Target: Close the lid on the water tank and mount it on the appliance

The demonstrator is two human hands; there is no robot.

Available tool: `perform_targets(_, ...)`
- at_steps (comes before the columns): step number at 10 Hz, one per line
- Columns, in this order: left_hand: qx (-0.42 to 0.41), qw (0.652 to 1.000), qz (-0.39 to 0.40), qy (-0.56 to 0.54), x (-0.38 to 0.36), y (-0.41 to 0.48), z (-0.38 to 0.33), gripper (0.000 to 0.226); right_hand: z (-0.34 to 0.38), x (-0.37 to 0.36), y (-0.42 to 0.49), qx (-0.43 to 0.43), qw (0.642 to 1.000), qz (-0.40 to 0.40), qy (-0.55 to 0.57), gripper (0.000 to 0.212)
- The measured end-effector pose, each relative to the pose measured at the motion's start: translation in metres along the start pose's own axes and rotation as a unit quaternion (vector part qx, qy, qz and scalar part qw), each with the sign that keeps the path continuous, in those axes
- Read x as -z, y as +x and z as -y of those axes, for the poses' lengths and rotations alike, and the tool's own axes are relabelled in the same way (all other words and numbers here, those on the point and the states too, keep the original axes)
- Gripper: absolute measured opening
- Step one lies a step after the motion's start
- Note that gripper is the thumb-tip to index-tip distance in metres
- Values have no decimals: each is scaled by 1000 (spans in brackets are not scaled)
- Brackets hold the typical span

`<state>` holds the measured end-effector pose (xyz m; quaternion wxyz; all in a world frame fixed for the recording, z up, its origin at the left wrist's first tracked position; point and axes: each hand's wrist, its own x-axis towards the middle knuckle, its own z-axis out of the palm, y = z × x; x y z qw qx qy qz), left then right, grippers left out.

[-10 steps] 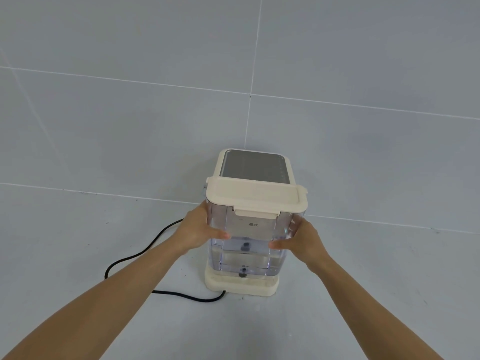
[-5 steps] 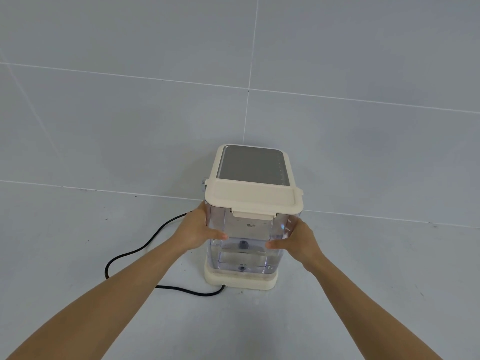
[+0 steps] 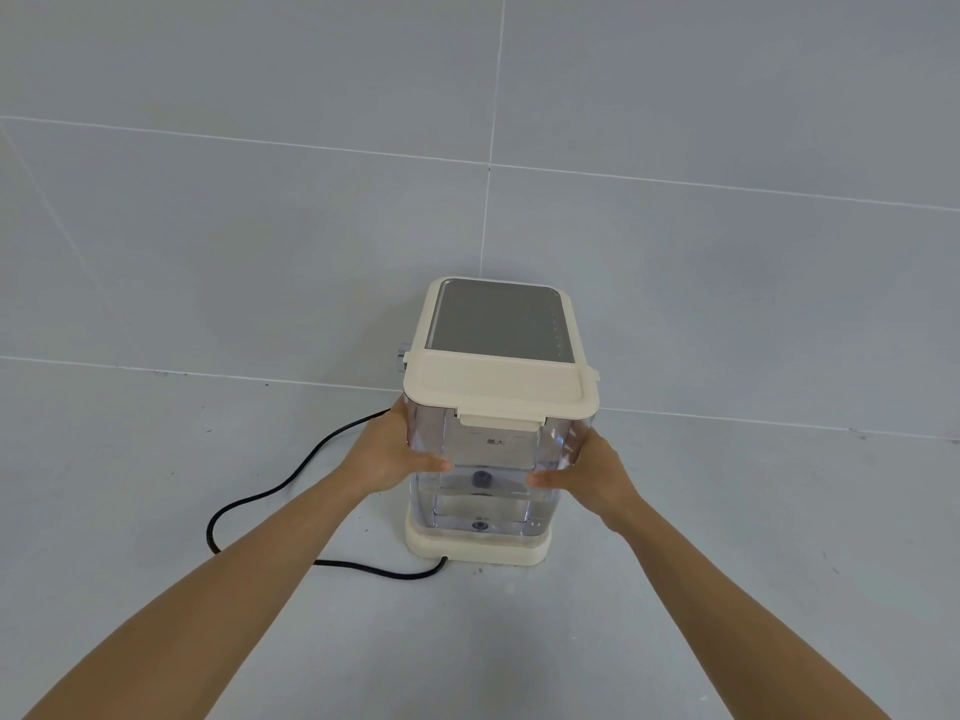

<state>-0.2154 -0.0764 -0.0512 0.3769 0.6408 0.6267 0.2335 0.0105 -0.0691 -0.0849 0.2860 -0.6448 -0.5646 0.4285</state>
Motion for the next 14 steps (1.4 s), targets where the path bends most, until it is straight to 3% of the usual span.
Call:
perform_targets(4, -6, 1000, 1, 19, -3, 1, 7, 75, 0, -2, -3, 2, 1000, 1, 4, 76)
perform_targets(10, 18, 1000, 13, -7, -5, -2, 5, 82, -2, -4, -3, 0, 1000, 9, 13, 80)
perform_targets(13, 10, 999, -1, 48, 2, -10, 2, 87, 8, 19, -15, 10, 994, 40, -102, 81)
perform_targets(14, 11, 999, -23, 26, 15, -21, -11, 99, 23, 39, -25, 15, 989, 44, -144, 101)
